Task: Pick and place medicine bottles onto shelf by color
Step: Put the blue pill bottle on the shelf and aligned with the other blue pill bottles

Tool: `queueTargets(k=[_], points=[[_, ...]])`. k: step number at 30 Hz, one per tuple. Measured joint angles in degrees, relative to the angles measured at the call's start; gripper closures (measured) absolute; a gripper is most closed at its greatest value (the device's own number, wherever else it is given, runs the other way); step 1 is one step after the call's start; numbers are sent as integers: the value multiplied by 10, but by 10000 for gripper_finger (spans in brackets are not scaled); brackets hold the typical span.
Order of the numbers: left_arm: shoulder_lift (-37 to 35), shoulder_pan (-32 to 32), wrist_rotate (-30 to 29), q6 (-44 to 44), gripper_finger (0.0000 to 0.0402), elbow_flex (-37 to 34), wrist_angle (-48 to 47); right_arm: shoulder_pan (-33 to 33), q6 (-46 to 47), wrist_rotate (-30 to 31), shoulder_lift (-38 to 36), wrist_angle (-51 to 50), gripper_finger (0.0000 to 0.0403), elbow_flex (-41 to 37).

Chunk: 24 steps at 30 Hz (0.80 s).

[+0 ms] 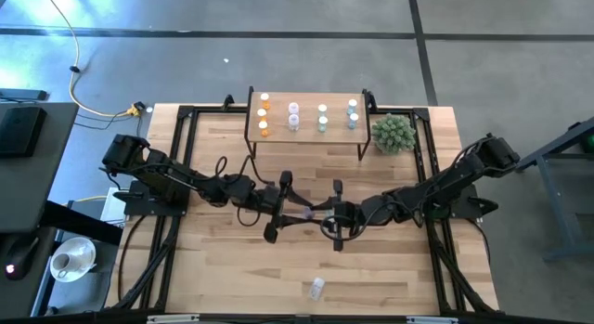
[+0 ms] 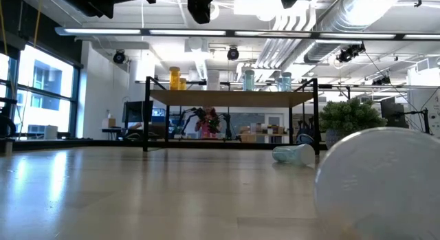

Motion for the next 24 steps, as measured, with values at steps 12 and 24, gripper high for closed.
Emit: queueTargets(k=[12, 24], points=[[-40, 0, 0, -11, 189, -1, -62, 1, 0, 2, -3, -16, 304, 0], [-85, 0, 2, -44, 190, -1, -125, 0, -14, 37, -6, -58, 304, 0]])
